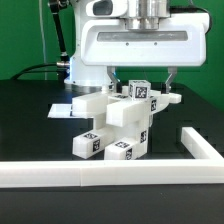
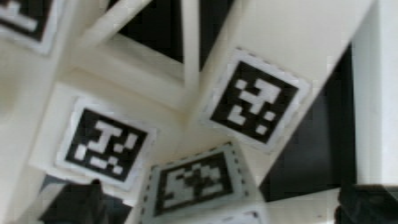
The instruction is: Assemble chair
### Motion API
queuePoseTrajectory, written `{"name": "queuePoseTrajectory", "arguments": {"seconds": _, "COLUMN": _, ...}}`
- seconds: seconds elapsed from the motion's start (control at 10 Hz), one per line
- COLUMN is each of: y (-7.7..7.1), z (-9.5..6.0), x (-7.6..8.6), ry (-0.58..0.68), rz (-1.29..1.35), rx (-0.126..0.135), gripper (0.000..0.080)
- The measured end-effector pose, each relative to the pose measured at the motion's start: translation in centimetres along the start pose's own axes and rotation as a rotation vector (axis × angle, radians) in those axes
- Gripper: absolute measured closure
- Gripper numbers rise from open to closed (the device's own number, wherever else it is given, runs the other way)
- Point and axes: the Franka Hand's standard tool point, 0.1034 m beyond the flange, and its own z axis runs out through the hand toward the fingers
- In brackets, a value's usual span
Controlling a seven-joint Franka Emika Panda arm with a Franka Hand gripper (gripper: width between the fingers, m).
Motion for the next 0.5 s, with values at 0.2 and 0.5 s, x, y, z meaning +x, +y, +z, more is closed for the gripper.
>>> {"name": "queuePoseTrajectory", "arguments": {"seconds": 0.2, "y": 0.57, "z": 0.03, "x": 0.09, "ry": -0.002, "rz": -0.152, "rx": -0.001, "gripper": 0.0150}}
{"name": "queuePoseTrajectory", "arguments": {"seconds": 0.5, "y": 0.73, "z": 0.06, "x": 0.08, "ry": -0.003, "rz": -0.164, "rx": -0.002, "gripper": 0.0339}}
